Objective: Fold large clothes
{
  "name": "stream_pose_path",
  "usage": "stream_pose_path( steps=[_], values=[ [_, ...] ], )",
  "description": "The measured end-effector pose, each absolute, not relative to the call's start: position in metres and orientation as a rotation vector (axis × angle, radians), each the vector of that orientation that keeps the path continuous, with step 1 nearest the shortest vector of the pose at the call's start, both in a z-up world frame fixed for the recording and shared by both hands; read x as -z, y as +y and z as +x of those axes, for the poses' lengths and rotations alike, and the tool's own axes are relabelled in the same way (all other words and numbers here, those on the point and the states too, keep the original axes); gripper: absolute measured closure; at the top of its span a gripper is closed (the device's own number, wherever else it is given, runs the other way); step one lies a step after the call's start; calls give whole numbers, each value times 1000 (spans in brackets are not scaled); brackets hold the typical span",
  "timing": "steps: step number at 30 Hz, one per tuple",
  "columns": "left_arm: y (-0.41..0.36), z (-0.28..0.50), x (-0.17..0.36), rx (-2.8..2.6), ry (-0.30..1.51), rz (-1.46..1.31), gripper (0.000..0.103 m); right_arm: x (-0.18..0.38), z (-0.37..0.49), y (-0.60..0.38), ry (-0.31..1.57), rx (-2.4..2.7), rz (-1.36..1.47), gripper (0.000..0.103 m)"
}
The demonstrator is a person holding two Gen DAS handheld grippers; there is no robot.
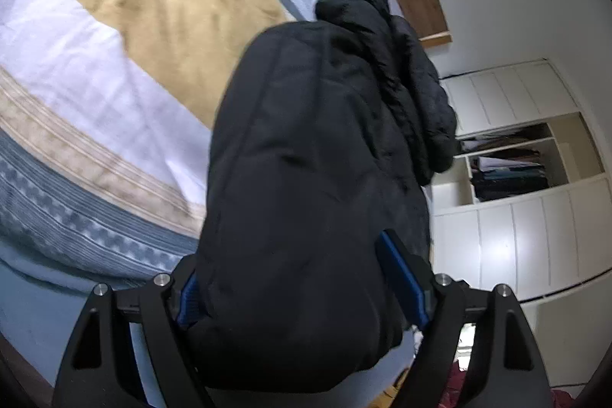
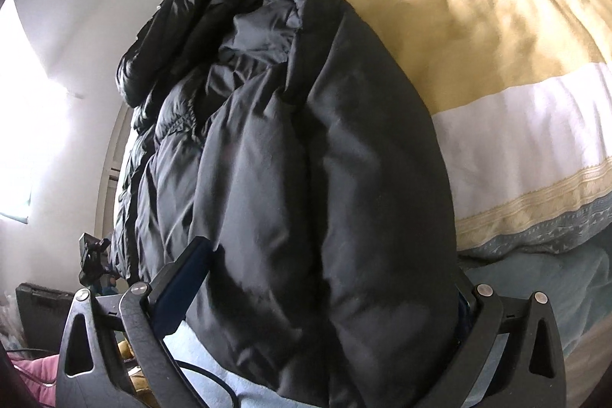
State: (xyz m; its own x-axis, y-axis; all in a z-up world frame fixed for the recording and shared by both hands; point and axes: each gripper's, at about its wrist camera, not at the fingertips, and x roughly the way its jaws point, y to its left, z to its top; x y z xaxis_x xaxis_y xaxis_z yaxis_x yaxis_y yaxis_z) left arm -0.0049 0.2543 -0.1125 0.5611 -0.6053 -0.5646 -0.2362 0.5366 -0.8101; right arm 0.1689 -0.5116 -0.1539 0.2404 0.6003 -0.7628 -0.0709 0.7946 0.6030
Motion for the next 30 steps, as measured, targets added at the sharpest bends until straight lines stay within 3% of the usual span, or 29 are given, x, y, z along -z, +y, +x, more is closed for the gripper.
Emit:
stream_pose_path(
  steps=[5,13,20,22,24,26,30],
  values=[
    [245,-5,110,272,985,-1008,23,149,165,-507,1254,-512,496,7],
    [243,-10,110,232,959,-1003,26,152,160,-513,1253,-524,539,33],
    [227,-4,103,146,998,-897,26,159,157,-511,1262,-541,549,40],
    [224,-3,102,137,998,-881,32,160,156,-509,1258,-551,547,46],
    [221,-3,101,143,1001,-867,55,160,155,-507,1253,-571,548,55],
    [218,-2,101,148,1002,-873,67,157,154,-504,1245,-588,535,63],
    [216,-2,98,142,991,-884,80,149,154,-492,1216,-621,495,79]
  ],
)
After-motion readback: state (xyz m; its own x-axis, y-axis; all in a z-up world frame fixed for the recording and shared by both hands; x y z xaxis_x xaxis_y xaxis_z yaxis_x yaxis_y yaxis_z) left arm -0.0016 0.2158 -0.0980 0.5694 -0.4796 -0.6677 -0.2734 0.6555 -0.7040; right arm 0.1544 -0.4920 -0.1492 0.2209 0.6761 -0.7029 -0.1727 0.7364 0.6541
